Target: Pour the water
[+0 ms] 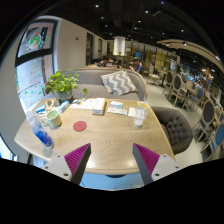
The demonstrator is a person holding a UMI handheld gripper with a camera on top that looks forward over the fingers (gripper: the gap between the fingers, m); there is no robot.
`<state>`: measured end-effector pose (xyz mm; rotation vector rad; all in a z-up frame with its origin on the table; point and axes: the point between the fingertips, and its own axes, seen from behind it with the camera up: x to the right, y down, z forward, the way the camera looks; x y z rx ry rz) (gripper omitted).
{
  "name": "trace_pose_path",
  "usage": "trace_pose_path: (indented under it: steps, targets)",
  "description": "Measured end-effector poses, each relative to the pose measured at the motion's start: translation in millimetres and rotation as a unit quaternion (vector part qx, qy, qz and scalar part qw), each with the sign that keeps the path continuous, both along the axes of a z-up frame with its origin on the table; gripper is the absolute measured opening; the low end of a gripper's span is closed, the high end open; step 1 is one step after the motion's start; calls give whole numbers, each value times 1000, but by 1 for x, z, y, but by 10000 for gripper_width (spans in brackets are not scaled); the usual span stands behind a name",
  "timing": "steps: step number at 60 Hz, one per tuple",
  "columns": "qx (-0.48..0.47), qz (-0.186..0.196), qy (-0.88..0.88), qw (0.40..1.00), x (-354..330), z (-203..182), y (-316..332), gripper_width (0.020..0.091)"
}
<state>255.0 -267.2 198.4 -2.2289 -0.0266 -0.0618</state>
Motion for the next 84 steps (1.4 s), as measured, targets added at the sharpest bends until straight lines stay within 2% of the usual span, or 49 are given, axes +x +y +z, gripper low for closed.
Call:
trace_pose_path:
  steps: [6, 15, 38, 52, 62, 66, 69, 72, 75, 77, 84]
  targets:
    - [-6, 0, -4, 1000, -10, -6, -6, 856]
    - [-15, -3, -2, 1000, -59, -26, -18, 857]
    - [-35, 37, 29, 998, -257, -75, -46, 858]
    - [26, 57, 49, 997, -335, -88, 15, 862]
    - [71, 43, 50, 995, -350, -100, 79, 847]
    - [85, 42, 47, 994, -353, -107, 97, 790]
    - [91, 40, 36, 994, -353, -113, 108, 696]
    - [99, 46, 26, 994, -356, -117, 117, 632]
    - [108, 55, 25, 992, -362, -118, 125, 514]
    - [113, 53, 22, 992, -361, -118, 126, 512]
    - [109, 47, 17, 993, -363, -119, 132, 400]
